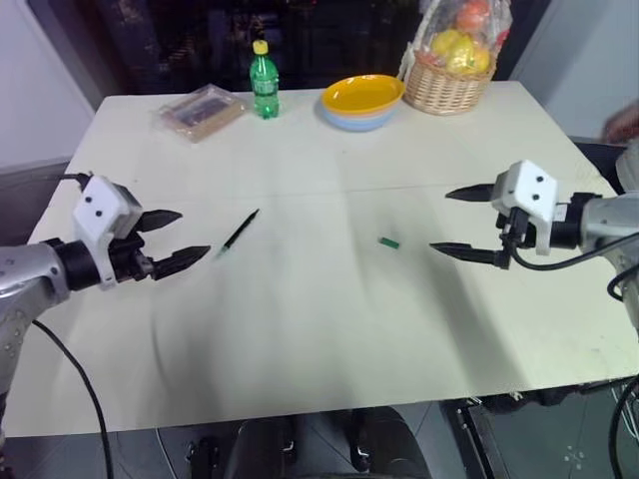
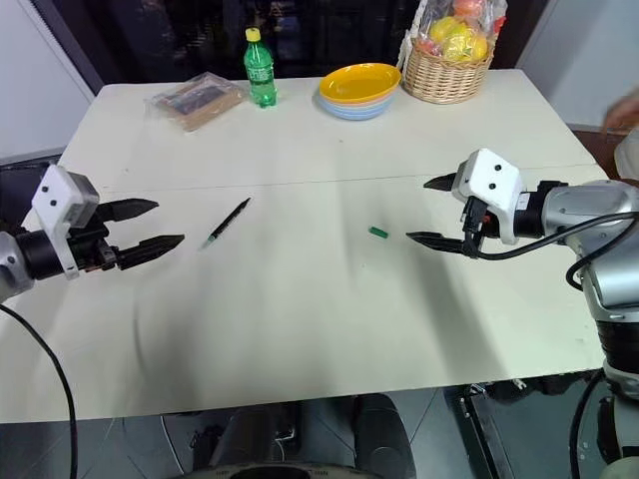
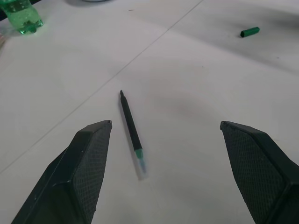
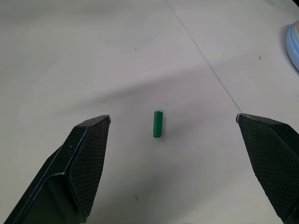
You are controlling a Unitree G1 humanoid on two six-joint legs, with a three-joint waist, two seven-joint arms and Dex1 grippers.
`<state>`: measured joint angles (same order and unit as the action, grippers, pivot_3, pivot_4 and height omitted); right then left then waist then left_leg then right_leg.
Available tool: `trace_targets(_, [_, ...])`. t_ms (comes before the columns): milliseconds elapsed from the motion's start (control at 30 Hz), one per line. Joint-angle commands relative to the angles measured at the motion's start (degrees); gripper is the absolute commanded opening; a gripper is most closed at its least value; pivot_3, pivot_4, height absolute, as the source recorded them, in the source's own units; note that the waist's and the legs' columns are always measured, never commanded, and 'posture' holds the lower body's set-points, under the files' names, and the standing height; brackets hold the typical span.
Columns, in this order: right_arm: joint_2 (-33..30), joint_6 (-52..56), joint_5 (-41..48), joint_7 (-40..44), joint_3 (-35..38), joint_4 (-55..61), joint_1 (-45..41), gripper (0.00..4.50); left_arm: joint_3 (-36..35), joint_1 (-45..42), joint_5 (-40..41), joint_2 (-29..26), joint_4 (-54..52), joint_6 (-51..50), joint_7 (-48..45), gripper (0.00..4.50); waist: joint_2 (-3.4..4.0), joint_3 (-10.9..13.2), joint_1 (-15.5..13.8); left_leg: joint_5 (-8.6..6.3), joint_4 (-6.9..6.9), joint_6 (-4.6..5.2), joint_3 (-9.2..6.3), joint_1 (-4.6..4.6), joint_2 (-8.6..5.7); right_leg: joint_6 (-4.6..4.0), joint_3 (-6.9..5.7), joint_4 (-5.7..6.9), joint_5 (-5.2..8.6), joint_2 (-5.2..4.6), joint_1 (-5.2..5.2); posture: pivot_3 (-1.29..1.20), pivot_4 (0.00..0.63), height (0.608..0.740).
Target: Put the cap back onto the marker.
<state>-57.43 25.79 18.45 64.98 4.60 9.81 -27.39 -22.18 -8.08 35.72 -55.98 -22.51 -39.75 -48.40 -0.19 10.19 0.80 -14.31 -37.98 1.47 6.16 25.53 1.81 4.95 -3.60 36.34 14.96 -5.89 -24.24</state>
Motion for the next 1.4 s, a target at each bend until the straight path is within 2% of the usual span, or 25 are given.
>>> trace_targets(33, [-0.55,-0.23,0.51,0.05,0.55,1.23,-1.62,4.46,-3.23,-0.13,0.69,-0.52,-0.96,-0.11,0.31,3.88,0.00,0.00,0.01,0.00,0.00,0.00,0.00,-0.01,0.01,0.00,0.00,0.00,0.00,0.01,0.00,0.00,0.150,0.740])
trace_targets(433, [-0.54,0.30,0.76,-0.24,0.97,2.02,-0.94,4.46,-1.85,-0.79,0.12,1.08,-1.40,-0.68,2.62,3.88,0.00,0.00,-0.13,0.09,-0.05,-0.09,0.10,-0.03,0.00,0.25,-0.06,0.02,-0.13,0.27,0.06,0.00,0.150,0.740])
trace_targets(667, [-0.39,1.34,1.18,-1.30,1.50,3.66,0.21,4.46,1.58,-1.48,-2.29,3.45,0.71,0.11,5.20,3.88,-0.01,0.00,-0.20,0.13,-0.08,-0.14,0.12,-0.06,0.01,0.36,-0.06,0.06,-0.18,0.33,0.10,0.00,0.150,0.740])
trace_targets(933, [2.14,4.23,2.51,-6.72,3.16,9.54,4.63,4.46,9.58,-9.41,-7.68,14.51,12.38,3.39,12.02,3.88,-0.07,-0.01,-0.77,0.14,-0.22,-0.13,0.12,-0.13,0.02,0.55,-0.08,0.09,-0.28,0.36,0.26,0.00,0.150,0.740])
trace_targets(1200, [4.49,7.92,4.29,-12.50,4.66,16.50,9.77,4.46,17.09,-15.39,-16.90,18.81,26.76,12.11,11.66,3.88,-0.10,-0.03,-1.63,0.15,-0.27,-0.14,0.15,-0.14,0.02,0.58,-0.07,0.12,-0.30,0.38,0.27,0.00,0.150,0.740])
trace_targets(1400, [5.01,10.20,5.46,-15.39,5.88,20.45,12.50,4.46,19.60,-18.37,-21.19,21.24,35.27,18.00,10.95,3.88,-0.15,-0.05,-1.56,0.12,-0.33,-0.08,0.13,-0.15,0.01,0.60,-0.08,0.12,-0.31,0.37,0.32,0.00,0.150,0.740])
